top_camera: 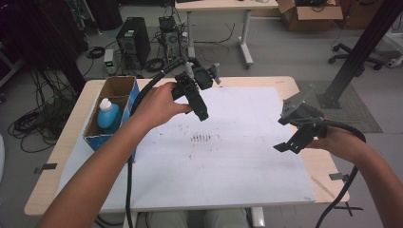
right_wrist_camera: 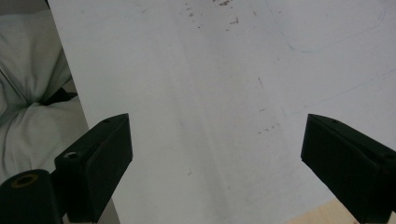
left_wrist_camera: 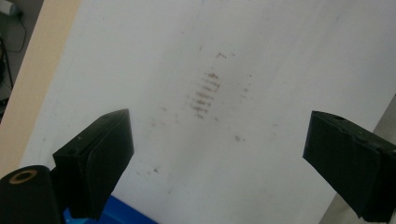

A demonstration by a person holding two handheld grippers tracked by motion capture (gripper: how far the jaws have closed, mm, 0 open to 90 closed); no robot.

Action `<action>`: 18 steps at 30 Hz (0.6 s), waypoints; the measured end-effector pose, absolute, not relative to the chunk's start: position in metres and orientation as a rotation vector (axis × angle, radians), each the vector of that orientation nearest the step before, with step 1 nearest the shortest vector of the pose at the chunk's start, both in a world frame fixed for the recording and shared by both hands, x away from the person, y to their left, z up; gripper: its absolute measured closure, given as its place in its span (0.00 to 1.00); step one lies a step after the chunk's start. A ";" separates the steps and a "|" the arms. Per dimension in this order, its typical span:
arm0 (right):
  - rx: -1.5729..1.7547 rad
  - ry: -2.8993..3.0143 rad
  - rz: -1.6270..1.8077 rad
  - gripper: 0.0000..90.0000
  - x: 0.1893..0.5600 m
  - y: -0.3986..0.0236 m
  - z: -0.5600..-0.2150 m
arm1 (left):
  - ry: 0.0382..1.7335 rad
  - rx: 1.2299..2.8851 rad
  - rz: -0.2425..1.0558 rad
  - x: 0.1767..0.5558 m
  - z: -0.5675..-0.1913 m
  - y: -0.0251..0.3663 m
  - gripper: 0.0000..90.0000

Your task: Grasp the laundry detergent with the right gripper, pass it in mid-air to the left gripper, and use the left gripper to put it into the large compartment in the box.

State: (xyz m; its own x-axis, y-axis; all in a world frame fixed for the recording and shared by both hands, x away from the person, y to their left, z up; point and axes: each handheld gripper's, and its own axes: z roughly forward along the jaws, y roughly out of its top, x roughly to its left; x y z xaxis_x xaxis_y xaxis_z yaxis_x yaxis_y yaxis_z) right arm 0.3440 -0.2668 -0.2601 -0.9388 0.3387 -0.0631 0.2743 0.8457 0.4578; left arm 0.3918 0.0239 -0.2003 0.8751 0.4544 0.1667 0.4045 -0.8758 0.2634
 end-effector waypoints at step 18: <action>0.470 2.888 0.686 0.10 0.348 -0.262 -0.259 | 0.523 2.882 0.327 0.393 -0.209 0.002 0.10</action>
State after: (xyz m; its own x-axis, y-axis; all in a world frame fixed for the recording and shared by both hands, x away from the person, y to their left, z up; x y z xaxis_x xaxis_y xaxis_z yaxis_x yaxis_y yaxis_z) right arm 0.3485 -0.2621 -0.2592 -0.9420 0.3302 -0.0595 0.2681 0.8475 0.4581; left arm 0.3931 0.0019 -0.2091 0.9132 0.3652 0.1808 0.3222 -0.9187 0.2283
